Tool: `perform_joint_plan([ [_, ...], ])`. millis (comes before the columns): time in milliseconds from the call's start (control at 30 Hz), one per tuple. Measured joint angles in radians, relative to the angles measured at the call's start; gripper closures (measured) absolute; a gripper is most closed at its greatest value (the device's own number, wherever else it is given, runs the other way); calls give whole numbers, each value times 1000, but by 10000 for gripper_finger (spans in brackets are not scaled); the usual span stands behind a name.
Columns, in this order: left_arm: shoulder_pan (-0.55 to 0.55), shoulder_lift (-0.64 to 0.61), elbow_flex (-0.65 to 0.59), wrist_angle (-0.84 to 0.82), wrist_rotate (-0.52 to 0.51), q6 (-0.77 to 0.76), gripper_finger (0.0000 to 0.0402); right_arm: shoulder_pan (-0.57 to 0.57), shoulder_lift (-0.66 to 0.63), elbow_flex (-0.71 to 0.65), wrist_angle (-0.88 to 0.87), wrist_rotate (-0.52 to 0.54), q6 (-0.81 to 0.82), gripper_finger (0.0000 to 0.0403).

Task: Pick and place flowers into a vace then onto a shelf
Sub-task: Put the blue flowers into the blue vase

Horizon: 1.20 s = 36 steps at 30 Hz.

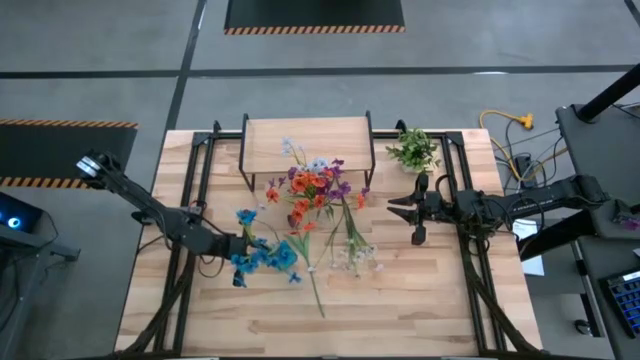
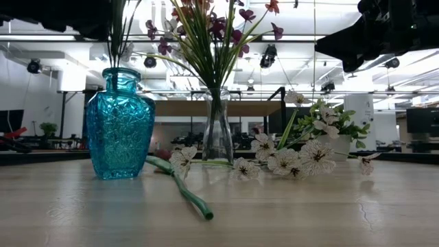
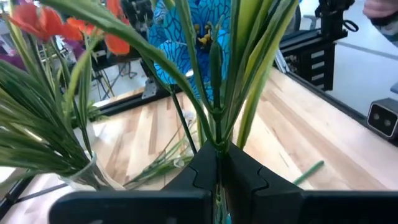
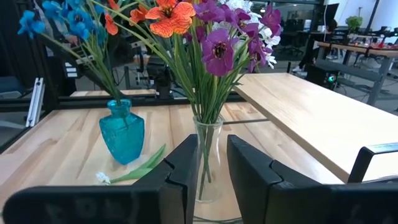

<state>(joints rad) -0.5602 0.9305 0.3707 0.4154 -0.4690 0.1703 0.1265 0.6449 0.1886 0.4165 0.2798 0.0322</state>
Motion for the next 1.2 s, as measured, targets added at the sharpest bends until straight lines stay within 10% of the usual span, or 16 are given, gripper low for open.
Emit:
perform_joint_plan([
  [600, 7, 82, -8, 14, -3, 11, 393, 0, 0, 0, -1, 1, 3, 323],
  [1200, 7, 19, 48, -99, -9, 11, 269, 0, 0, 0, -2, 4, 8, 323],
])
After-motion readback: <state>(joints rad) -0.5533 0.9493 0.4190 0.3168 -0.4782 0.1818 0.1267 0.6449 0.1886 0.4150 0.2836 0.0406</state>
